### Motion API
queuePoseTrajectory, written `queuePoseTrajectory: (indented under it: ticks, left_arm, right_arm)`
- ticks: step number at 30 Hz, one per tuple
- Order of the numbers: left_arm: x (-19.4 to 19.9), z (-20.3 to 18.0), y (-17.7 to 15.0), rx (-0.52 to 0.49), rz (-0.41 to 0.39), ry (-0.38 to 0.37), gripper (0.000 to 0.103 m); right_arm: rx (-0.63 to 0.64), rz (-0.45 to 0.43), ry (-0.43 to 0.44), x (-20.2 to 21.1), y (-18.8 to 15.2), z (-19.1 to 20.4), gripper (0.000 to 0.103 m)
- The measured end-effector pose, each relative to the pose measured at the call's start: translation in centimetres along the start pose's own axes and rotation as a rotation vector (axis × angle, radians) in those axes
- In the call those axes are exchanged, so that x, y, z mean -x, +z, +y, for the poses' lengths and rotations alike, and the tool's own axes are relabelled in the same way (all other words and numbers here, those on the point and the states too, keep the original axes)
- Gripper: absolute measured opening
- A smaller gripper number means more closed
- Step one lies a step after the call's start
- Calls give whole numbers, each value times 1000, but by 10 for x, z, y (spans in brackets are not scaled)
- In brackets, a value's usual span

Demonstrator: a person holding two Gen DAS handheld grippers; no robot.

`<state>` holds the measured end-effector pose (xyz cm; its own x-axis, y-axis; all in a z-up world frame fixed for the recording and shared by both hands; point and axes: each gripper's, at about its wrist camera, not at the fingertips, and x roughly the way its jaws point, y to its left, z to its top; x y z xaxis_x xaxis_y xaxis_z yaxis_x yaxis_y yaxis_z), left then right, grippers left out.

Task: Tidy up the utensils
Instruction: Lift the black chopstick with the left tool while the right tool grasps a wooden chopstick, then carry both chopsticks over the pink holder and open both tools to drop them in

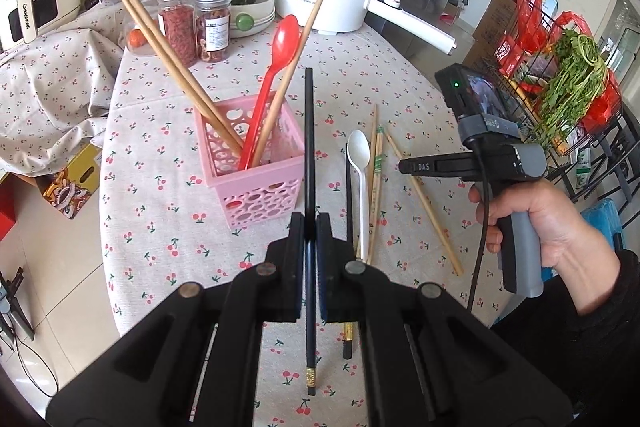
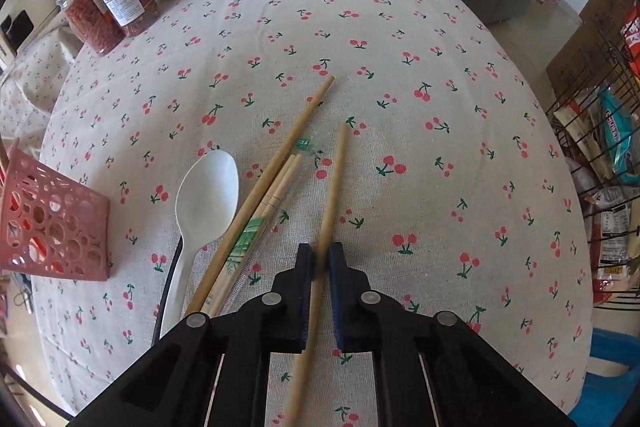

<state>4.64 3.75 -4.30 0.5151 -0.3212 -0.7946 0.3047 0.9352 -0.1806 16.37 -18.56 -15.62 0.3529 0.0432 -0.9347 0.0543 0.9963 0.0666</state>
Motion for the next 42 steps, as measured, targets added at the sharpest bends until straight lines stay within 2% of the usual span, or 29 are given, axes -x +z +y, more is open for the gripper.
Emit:
queuePoseTrajectory:
  ticks: [5, 8, 16, 22, 25, 28, 34, 42]
  left_arm:
    - [9, 3, 2, 16, -40, 15, 6]
    - [21, 3, 4, 22, -85, 15, 6]
    - [72, -1, 11, 32, -305, 39, 6]
    - [109, 0, 22, 28, -524, 71, 6]
    - [114, 5, 25, 42, -587, 87, 6]
    - [111, 10, 29, 59, -614, 105, 6]
    - [108, 15, 35, 76, -660, 137, 6]
    - [76, 28, 48, 140, -593, 177, 6]
  right_arm:
    - [-90, -11, 89, 4, 0, -29, 6]
    - [-107, -58, 146, 21, -7, -38, 6]
    - [-49, -328, 260, 109, -32, -42, 6]
    - [-17, -542, 328, 162, -34, -35, 6]
    - [-11, -623, 359, 181, -32, -30, 6]
    - [3, -669, 387, 194, -31, -25, 6]
    - [31, -676, 447, 204, -36, -8, 6]
    - [56, -677, 488, 203, -34, 13, 6]
